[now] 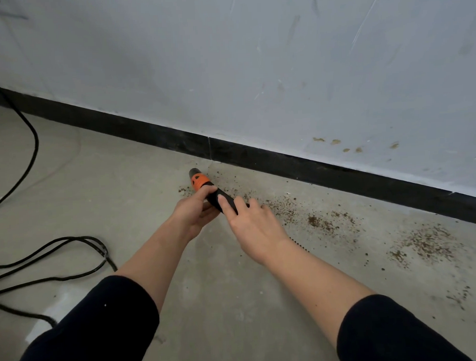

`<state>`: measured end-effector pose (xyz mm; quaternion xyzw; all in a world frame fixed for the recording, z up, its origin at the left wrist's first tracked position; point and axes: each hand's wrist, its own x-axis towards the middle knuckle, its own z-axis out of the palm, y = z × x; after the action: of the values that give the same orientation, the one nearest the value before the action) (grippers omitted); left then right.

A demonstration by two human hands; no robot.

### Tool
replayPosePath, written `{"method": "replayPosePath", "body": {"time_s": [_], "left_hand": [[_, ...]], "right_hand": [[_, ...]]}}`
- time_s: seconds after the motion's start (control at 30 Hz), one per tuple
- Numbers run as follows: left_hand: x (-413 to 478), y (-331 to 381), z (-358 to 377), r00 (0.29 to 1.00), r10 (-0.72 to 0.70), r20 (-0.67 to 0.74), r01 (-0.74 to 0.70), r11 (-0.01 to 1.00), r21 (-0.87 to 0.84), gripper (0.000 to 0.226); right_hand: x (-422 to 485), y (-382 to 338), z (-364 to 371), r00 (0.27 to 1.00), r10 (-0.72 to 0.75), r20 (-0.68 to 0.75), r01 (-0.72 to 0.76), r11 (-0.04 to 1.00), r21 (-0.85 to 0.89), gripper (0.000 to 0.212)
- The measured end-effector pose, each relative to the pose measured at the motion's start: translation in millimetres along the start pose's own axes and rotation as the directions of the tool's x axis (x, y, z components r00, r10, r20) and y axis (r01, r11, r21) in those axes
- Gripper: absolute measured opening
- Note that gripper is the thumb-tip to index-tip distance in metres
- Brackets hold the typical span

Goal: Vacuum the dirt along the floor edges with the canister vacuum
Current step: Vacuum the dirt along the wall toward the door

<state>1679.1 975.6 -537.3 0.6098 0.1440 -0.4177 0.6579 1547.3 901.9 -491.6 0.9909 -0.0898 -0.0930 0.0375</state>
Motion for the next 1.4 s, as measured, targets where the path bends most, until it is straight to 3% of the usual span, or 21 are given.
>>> {"method": "replayPosePath", "body": {"time_s": [0.3,0.57,1.03,1.4], "left_hand": [[-5.8,-4.0,18.4,0.994,-0.017,0.105,0.017,1.0,0.004,0.017],[-13.0,-7.1,36.6,0.984,-0.041,0.175,0.04,0.999,0.005,0.021],[11.6,20.3,7.3,0.998,0.052,0.026,-0.051,0.998,-0.042,0.016],[-13.4,6.0,-43.1,0.998,0.049,0.044,-0.045,0.996,-0.073,0.014]], "right_hand": [[-8.6,10.7,-9.4,0.997,0.075,0.01,-0.075,0.997,0.006,0.082],[-15.5,23.5,-15.0,0.99,0.144,0.006,-0.144,0.989,0.019,0.08],[35.4,5.9,-11.0,0.996,0.085,-0.027,-0.082,0.992,0.092,0.085],[19.4,-35.3,-12.0,0.998,-0.056,-0.031,0.057,0.998,0.033,0.082]]}}
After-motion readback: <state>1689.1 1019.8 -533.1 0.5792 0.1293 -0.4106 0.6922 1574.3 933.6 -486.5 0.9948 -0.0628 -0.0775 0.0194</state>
